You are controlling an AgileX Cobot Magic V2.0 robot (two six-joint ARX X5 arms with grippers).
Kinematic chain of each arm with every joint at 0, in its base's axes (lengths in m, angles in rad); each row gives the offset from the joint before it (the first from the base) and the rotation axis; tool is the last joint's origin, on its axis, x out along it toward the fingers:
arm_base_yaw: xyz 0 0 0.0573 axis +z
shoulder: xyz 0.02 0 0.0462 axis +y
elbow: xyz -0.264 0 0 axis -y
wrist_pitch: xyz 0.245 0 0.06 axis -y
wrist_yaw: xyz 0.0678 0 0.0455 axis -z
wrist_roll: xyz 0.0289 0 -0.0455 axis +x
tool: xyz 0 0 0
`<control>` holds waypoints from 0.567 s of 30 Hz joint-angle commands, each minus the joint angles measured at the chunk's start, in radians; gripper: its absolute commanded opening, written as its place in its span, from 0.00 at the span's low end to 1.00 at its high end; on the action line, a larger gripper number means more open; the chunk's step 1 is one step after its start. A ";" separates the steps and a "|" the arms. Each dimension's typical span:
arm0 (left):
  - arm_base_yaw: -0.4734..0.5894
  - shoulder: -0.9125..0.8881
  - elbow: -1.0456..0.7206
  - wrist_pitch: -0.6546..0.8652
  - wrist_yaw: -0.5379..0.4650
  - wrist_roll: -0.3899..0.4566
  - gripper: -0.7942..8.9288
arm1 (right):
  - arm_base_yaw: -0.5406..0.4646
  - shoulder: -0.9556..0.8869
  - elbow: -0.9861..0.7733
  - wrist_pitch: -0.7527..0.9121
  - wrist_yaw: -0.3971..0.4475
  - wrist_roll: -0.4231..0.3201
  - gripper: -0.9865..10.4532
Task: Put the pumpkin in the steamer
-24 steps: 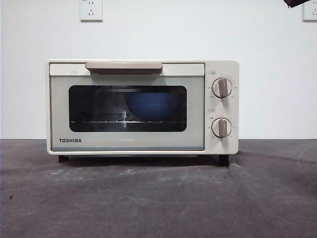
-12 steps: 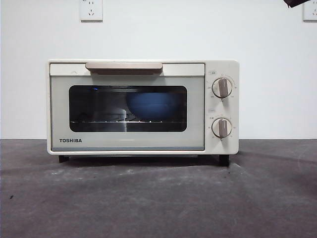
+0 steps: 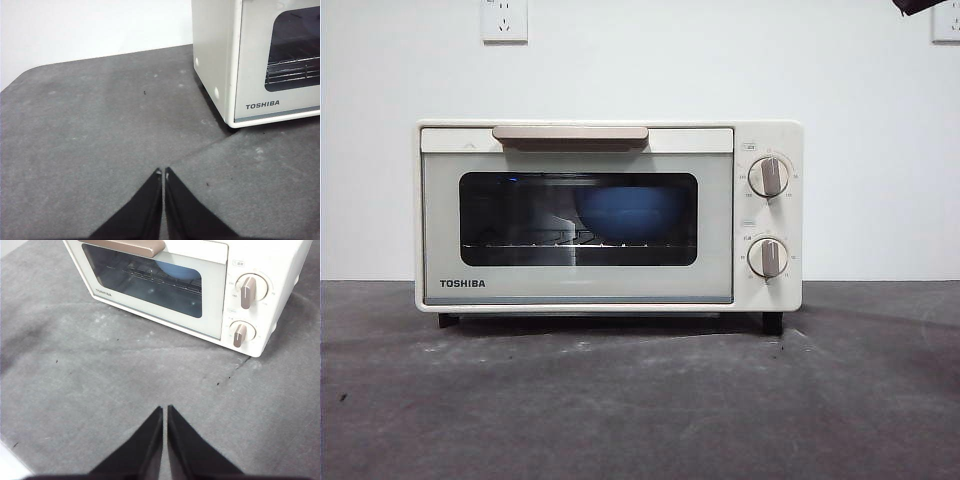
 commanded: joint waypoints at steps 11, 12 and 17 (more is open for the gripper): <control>0.000 -0.002 -0.017 -0.006 -0.003 0.012 0.10 | -0.131 -0.045 -0.026 0.121 0.035 -0.087 0.09; 0.000 -0.002 -0.017 -0.006 -0.003 0.012 0.10 | -0.174 -0.063 -0.044 0.172 0.034 -0.096 0.09; 0.000 -0.002 -0.017 -0.006 -0.003 0.012 0.10 | -0.384 -0.157 -0.188 0.446 0.026 -0.151 0.09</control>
